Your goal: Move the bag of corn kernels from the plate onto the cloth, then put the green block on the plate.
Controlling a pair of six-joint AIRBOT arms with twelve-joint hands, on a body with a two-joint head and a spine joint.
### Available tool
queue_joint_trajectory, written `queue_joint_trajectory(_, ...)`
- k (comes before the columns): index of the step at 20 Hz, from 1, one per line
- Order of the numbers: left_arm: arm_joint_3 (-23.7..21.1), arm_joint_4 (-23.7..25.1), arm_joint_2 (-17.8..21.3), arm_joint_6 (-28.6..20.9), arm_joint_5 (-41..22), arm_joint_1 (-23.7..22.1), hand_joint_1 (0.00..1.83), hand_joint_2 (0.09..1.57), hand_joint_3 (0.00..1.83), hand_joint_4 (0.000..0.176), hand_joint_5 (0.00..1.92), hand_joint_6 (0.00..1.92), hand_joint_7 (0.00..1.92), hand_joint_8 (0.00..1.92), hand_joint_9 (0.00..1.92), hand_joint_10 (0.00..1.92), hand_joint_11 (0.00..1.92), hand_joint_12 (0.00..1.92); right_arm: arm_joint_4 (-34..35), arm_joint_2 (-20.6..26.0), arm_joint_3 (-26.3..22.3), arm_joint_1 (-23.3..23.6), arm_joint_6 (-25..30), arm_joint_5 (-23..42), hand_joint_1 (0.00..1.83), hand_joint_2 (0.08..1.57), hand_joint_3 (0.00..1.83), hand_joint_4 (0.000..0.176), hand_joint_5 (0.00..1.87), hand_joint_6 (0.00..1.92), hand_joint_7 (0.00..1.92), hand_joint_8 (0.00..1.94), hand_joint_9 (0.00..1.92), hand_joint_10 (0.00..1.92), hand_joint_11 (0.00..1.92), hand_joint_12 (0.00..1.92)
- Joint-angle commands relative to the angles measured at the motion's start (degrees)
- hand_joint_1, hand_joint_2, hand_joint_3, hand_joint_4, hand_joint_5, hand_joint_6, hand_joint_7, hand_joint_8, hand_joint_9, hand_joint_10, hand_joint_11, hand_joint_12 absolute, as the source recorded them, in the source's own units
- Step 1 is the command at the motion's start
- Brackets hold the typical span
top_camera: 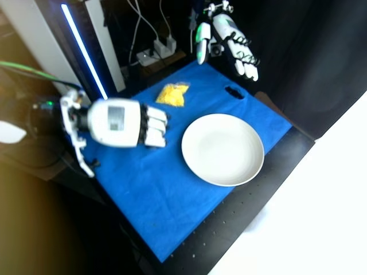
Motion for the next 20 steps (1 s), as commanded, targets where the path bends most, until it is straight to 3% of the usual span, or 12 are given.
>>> queue_joint_trajectory(1,0.0,0.8,-0.1,-0.2,-7.1,-0.3,0.27,1.28,0.00,0.108,0.06,0.00,0.05,0.00,0.06,0.01,0.00,0.33,1.9,0.4,0.6,2.0,0.3,8.7,1.06,1.31,0.00,0.000,0.62,1.46,0.87,1.08,0.87,1.27,0.68,1.74)
queue_joint_trajectory(2,0.0,0.8,-0.2,-0.2,-7.1,-0.3,0.28,1.28,0.00,0.109,0.07,0.00,0.05,0.00,0.06,0.00,0.00,0.33,1.8,0.4,1.5,3.5,0.5,8.5,1.04,1.32,0.00,0.000,0.62,1.50,0.95,0.84,0.95,1.11,0.77,1.66)
queue_joint_trajectory(3,0.0,0.7,-0.4,-0.2,-7.0,-0.3,0.26,1.29,0.00,0.106,0.06,0.00,0.05,0.00,0.06,0.00,0.00,0.33,1.7,0.1,2.6,5.1,0.6,7.9,1.17,1.27,0.00,0.000,0.61,1.37,0.89,1.28,1.01,1.20,0.87,1.72)
queue_joint_trajectory(7,0.1,0.3,-1.2,-0.2,-7.9,-0.3,0.26,1.28,0.00,0.079,0.09,0.00,0.07,0.00,0.08,0.00,0.00,0.36,-7.4,-6.2,9.7,15.0,6.4,-1.5,1.19,1.28,0.00,0.000,0.62,1.27,0.76,1.61,0.77,1.55,0.65,1.90)
queue_joint_trajectory(8,0.2,0.3,-1.4,-0.3,-8.0,-0.3,0.24,1.29,0.00,0.079,0.09,0.00,0.06,0.00,0.08,0.00,0.00,0.40,-10.9,-9.4,13.2,16.8,10.6,-3.7,1.20,1.26,0.00,0.000,0.65,1.24,0.81,1.51,0.74,1.41,0.60,1.85)
queue_joint_trajectory(9,0.4,0.3,-1.8,-0.4,-8.0,-0.4,0.26,1.31,0.01,0.108,0.07,0.00,0.05,0.00,0.08,0.00,0.00,0.42,-12.9,-12.4,16.4,17.7,13.8,-5.2,1.16,1.28,0.00,0.000,0.62,1.38,0.79,1.46,0.73,1.20,0.55,1.71)
queue_joint_trajectory(11,0.6,0.0,-2.2,-0.6,-7.8,-0.4,0.30,1.33,0.01,0.121,0.06,0.00,0.04,0.00,0.07,0.00,0.00,0.42,-13.7,-15.8,19.5,18.4,14.2,-8.4,1.12,1.30,0.00,0.000,0.61,1.49,0.72,1.46,0.67,0.99,0.41,1.65)
queue_joint_trajectory(13,0.9,-0.1,-2.4,-1.1,-7.8,-0.4,0.28,1.31,0.00,0.107,0.07,0.01,0.04,0.00,0.06,0.00,0.00,0.43,-15.0,-19.7,23.0,18.8,14.2,-13.9,1.18,1.29,0.00,0.000,0.59,1.34,0.79,1.52,0.92,1.32,0.87,1.76)
queue_joint_trajectory(14,0.9,-0.1,-2.4,-1.1,-7.9,-0.4,0.28,1.32,0.00,0.099,0.08,0.01,0.05,0.01,0.06,0.00,0.00,0.43,-15.3,-20.7,23.9,18.8,14.2,-15.5,1.19,1.27,0.00,0.000,0.60,1.34,0.82,1.48,0.91,1.29,0.87,1.73)
queue_joint_trajectory(16,0.8,-0.1,-2.4,-1.2,-8.3,-0.4,0.31,1.33,0.00,0.077,0.09,0.01,0.04,0.00,0.05,0.00,0.00,0.41,-15.7,-23.4,25.7,18.8,14.2,-19.3,1.17,1.29,0.00,0.000,0.63,1.45,0.70,1.51,0.98,1.64,0.98,1.91)
queue_joint_trajectory(17,0.8,-0.1,-2.4,-1.2,-8.3,-0.4,0.34,1.33,0.00,0.063,0.10,0.01,0.05,0.00,0.06,0.01,0.00,0.46,-15.8,-23.9,26.1,18.8,14.2,-20.5,1.08,1.30,0.00,0.000,0.63,1.48,0.84,1.54,1.03,1.78,1.09,1.92)
queue_joint_trajectory(20,0.8,-0.1,-2.4,-1.2,-8.7,-0.4,0.38,1.32,0.00,0.055,0.12,0.01,0.05,0.00,0.07,0.00,0.00,0.42,-16.5,-24.0,26.5,18.4,14.2,-23.7,1.16,1.30,0.00,0.000,0.62,1.48,0.67,1.53,0.86,1.75,0.91,1.92)
